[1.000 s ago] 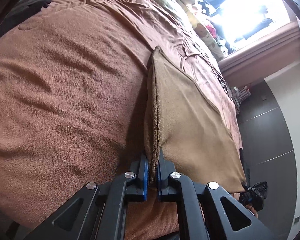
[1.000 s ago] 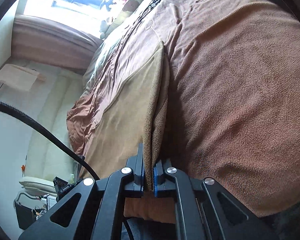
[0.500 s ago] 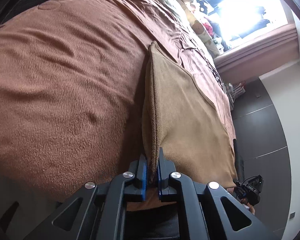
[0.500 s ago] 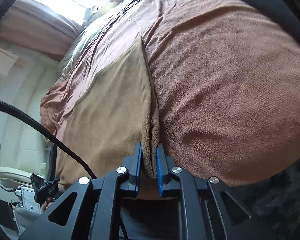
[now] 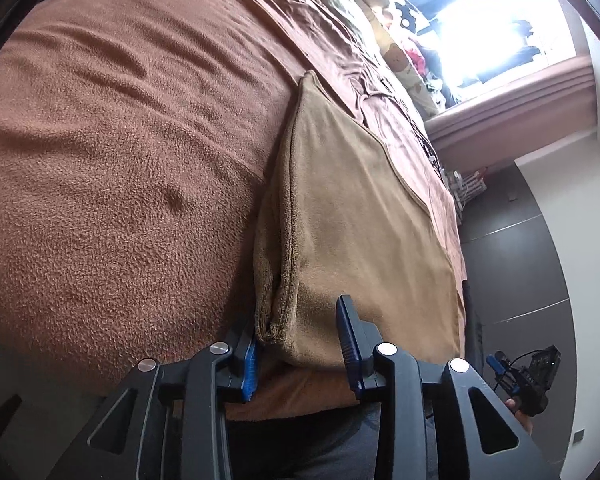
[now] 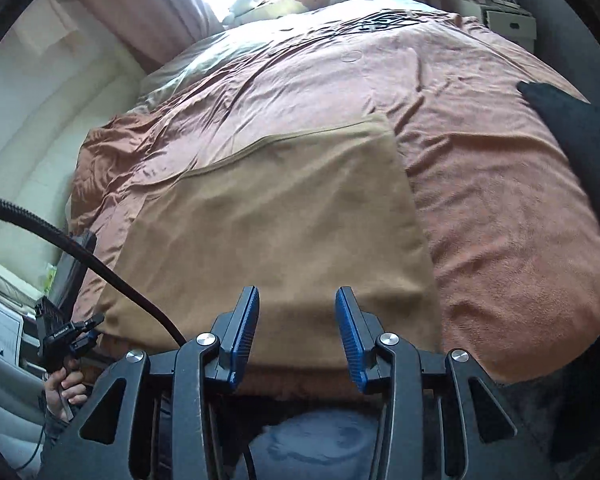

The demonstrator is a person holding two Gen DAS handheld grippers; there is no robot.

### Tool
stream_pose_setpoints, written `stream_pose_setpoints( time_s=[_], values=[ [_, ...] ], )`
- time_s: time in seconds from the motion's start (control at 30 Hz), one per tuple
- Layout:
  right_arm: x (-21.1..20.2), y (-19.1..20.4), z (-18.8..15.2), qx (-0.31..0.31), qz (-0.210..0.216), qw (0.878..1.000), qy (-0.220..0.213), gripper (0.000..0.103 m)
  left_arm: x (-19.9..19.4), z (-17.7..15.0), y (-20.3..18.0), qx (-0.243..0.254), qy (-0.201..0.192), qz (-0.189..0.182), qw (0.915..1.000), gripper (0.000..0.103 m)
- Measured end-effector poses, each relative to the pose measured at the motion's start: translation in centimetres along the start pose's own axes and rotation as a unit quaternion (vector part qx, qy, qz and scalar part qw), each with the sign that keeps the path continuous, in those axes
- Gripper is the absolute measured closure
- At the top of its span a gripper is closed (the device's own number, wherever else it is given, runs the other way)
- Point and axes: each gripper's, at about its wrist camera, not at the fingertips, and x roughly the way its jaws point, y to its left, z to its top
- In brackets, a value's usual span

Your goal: Fold small clothes

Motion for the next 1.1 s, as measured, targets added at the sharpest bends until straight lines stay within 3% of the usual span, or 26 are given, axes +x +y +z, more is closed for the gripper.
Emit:
stream_pose_setpoints(
  time_s=[0.07,0.3,0.4,0.6,1.1],
  values=[
    [0.9,2.0,0.3,-0.024,0.007,1.0,0.006,0.066,-0.5,-0.5,0.3,0.0,-0.004,0.002,1.0,0.07],
    [7.7,7.7,1.2,-0.084,-0.001,0.995,0.052,0.066,-0.8,-0.1,-0.5,0.01,-0.008,-0.004,0.9999,0.095],
    [11.1,9.5,1.3,-0.101,-0.006,0.992,0.076,0.077,-1.0,0.2,-0.5,0.007,-0.008,-0.008,0.9999,0.097],
    [17.9,11.3,2.5,-0.122,-0.027,0.985,0.116,0.087,-1.0,0.1,0.0,-0.004,-0.02,-0.004,0.9998,0.097],
    [26.5,13.2,7.9,-0.151,-0.068,0.98,0.114,0.091,-1.2,-1.1,0.9,-0.049,-0.049,0.032,0.9971,0.097]
  ],
)
